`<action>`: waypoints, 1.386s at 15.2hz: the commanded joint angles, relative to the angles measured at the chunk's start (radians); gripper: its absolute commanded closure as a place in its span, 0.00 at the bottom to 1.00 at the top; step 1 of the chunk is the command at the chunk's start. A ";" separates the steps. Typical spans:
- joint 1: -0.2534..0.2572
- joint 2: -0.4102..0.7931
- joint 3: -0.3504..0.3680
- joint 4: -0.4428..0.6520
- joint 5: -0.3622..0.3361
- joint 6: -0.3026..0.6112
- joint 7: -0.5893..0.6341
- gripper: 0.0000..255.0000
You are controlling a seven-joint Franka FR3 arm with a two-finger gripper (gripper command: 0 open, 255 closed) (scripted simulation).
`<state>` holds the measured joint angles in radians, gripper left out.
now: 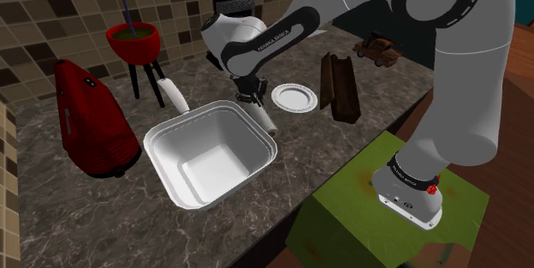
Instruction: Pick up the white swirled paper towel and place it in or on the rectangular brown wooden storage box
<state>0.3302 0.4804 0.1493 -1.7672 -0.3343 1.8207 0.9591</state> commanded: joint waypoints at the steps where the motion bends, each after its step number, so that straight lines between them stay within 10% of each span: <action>1: -0.001 -0.008 0.001 0.001 0.003 -0.009 -0.005 1.00; 21: 0.000 -0.125 0.012 0.104 0.031 -0.219 -0.066 1.00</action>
<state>0.3296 0.3591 0.1605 -1.6707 -0.3039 1.6125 0.8961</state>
